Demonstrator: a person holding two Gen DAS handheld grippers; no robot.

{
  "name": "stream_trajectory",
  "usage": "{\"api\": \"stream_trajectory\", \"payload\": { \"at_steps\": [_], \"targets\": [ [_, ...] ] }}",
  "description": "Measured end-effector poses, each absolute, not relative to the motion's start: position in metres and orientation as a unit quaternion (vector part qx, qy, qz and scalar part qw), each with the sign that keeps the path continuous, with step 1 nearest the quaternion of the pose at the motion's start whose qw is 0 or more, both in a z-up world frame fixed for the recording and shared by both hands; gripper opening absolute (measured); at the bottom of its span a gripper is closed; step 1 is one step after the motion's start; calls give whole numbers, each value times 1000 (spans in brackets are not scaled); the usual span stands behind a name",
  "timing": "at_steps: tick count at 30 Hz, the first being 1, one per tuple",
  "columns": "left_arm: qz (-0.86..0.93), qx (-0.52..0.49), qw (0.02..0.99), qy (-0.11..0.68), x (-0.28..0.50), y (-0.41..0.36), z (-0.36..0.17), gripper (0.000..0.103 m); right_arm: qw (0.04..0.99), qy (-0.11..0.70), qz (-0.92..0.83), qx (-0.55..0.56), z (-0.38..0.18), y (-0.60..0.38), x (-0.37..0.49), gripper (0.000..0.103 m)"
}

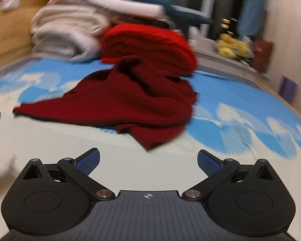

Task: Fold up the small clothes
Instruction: 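Reach the right tool to the red sweater and close on its fabric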

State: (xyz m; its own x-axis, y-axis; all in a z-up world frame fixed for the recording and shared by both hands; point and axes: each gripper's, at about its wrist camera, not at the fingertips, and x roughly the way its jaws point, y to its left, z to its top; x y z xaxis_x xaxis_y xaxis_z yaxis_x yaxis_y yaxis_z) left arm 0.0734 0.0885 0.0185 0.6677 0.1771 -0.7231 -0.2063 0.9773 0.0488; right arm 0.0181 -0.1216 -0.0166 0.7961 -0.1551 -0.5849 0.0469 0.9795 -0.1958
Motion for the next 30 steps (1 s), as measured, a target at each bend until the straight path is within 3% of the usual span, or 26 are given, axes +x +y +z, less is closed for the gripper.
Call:
{"api": "stream_trajectory", "payload": {
  "at_steps": [7, 12, 13, 14, 16, 26, 30],
  "targets": [
    [189, -10, 885, 424, 85, 127, 11, 103, 907, 344, -39, -240, -78, -59, 146, 102],
    [225, -23, 862, 454, 88, 156, 2, 103, 901, 350, -108, -233, -101, -63, 199, 99],
    [222, -31, 859, 460, 88, 159, 1, 103, 907, 345, -110, -215, -101, -70, 201, 88],
    [218, -39, 856, 467, 88, 162, 0, 103, 912, 351, -104, -187, -100, -77, 199, 25],
    [214, -46, 852, 475, 89, 163, -3, 103, 927, 341, -88, -126, -89, -97, 192, 17],
    [195, -21, 863, 466, 92, 131, -4, 103, 950, 309, -29, -28, -5, -194, 4, 12],
    [180, -4, 869, 460, 90, 111, -7, 103, 944, 311, -82, -68, 9, -250, -70, 13]
  ]
}}
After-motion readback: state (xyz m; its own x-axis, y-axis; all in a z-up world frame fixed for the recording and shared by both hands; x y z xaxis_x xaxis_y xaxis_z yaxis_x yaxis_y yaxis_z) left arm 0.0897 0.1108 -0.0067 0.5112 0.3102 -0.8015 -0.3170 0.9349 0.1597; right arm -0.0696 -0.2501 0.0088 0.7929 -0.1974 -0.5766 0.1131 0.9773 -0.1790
